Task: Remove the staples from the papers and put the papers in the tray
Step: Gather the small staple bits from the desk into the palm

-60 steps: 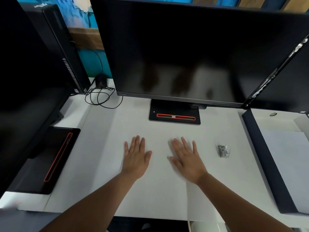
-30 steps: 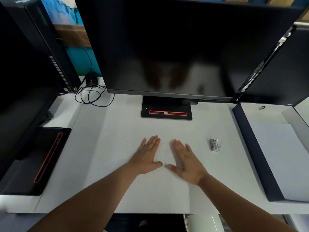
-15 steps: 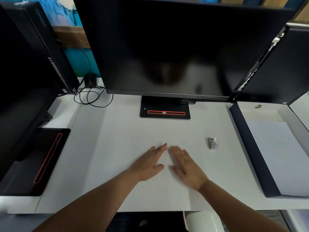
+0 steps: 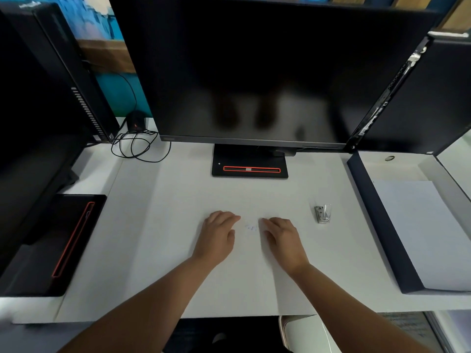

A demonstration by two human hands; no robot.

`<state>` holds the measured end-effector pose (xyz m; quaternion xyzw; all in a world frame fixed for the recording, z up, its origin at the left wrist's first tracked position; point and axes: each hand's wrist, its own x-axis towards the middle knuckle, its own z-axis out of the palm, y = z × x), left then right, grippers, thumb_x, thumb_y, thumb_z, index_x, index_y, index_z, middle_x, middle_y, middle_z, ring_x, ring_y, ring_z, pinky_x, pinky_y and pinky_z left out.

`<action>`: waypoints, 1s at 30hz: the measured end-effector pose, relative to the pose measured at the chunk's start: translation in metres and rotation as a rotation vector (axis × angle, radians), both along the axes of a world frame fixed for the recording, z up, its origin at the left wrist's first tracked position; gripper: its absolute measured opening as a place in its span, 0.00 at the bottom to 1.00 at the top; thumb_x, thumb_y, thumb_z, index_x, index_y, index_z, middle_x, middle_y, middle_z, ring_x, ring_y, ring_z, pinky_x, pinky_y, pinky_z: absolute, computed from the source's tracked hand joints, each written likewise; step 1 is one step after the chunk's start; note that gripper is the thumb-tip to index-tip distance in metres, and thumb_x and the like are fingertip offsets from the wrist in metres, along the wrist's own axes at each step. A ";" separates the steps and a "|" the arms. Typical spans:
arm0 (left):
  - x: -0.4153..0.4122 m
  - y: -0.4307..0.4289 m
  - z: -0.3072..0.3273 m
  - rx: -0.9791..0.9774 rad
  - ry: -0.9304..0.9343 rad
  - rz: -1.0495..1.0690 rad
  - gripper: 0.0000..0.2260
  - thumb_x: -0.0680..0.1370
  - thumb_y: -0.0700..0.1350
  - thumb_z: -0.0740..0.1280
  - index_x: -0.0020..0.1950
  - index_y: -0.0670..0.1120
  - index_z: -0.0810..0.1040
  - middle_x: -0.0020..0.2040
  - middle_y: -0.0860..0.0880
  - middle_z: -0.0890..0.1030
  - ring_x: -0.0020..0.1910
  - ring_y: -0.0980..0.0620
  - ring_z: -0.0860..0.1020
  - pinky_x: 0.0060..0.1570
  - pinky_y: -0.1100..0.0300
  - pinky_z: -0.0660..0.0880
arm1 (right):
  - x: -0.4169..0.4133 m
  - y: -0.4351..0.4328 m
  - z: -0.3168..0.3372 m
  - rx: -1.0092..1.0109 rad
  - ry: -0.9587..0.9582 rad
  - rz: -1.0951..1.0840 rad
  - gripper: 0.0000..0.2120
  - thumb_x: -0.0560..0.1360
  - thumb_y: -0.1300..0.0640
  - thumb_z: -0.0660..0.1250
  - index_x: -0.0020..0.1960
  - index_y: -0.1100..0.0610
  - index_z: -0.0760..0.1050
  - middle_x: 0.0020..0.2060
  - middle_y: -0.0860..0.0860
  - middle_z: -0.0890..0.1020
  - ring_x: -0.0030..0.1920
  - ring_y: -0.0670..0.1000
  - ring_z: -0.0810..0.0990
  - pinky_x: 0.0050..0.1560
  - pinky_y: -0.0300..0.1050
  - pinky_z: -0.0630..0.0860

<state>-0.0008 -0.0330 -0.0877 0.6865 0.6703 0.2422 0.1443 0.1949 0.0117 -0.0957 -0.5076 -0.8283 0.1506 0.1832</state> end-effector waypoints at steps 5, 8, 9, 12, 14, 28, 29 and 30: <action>0.005 0.004 0.002 -0.037 0.029 0.040 0.11 0.70 0.38 0.71 0.50 0.47 0.84 0.50 0.49 0.81 0.53 0.44 0.77 0.53 0.52 0.73 | -0.011 0.003 0.000 0.019 -0.063 0.019 0.11 0.71 0.63 0.66 0.51 0.54 0.78 0.42 0.50 0.79 0.42 0.57 0.75 0.39 0.44 0.66; 0.010 0.008 0.000 -0.033 -0.002 0.023 0.08 0.67 0.39 0.75 0.43 0.48 0.86 0.45 0.50 0.82 0.48 0.44 0.79 0.47 0.53 0.73 | -0.016 -0.001 0.000 -0.036 0.007 0.061 0.10 0.73 0.63 0.66 0.52 0.55 0.80 0.44 0.51 0.81 0.44 0.56 0.76 0.43 0.46 0.71; 0.012 0.009 0.001 -0.040 -0.014 0.017 0.06 0.67 0.39 0.75 0.42 0.48 0.86 0.44 0.50 0.82 0.46 0.44 0.79 0.47 0.53 0.73 | -0.016 0.001 0.001 -0.064 0.042 0.057 0.10 0.73 0.63 0.66 0.52 0.56 0.81 0.44 0.52 0.82 0.44 0.56 0.77 0.44 0.47 0.73; 0.009 0.011 0.000 -0.045 -0.074 0.016 0.05 0.71 0.39 0.71 0.45 0.45 0.85 0.44 0.48 0.82 0.45 0.44 0.79 0.47 0.54 0.75 | -0.017 0.011 0.002 -0.100 0.100 0.040 0.11 0.74 0.65 0.64 0.53 0.58 0.80 0.47 0.54 0.82 0.46 0.57 0.78 0.48 0.46 0.75; 0.001 0.011 -0.003 -0.019 -0.099 0.024 0.07 0.73 0.37 0.68 0.48 0.43 0.84 0.45 0.46 0.83 0.45 0.43 0.80 0.49 0.54 0.77 | -0.021 0.016 0.004 -0.067 0.046 0.097 0.14 0.74 0.67 0.62 0.57 0.58 0.79 0.50 0.53 0.82 0.49 0.58 0.79 0.48 0.47 0.76; -0.020 -0.005 -0.009 -0.137 -0.121 0.119 0.21 0.81 0.41 0.58 0.75 0.47 0.63 0.75 0.49 0.65 0.74 0.53 0.62 0.68 0.69 0.53 | -0.040 0.030 0.003 -0.121 -0.084 0.346 0.29 0.71 0.74 0.56 0.70 0.59 0.68 0.68 0.55 0.72 0.69 0.55 0.69 0.72 0.48 0.62; -0.020 -0.005 -0.009 -0.140 -0.124 0.121 0.22 0.81 0.41 0.58 0.75 0.47 0.62 0.75 0.49 0.65 0.74 0.53 0.62 0.68 0.70 0.53 | -0.042 0.029 0.002 -0.126 -0.099 0.370 0.30 0.71 0.74 0.56 0.71 0.59 0.67 0.69 0.55 0.71 0.70 0.55 0.68 0.72 0.49 0.61; -0.021 -0.005 -0.009 -0.142 -0.125 0.122 0.21 0.81 0.41 0.58 0.75 0.46 0.63 0.75 0.49 0.65 0.74 0.53 0.63 0.68 0.70 0.53 | -0.041 0.028 0.001 -0.105 -0.096 0.397 0.30 0.70 0.75 0.57 0.70 0.59 0.68 0.68 0.56 0.72 0.69 0.55 0.69 0.72 0.50 0.62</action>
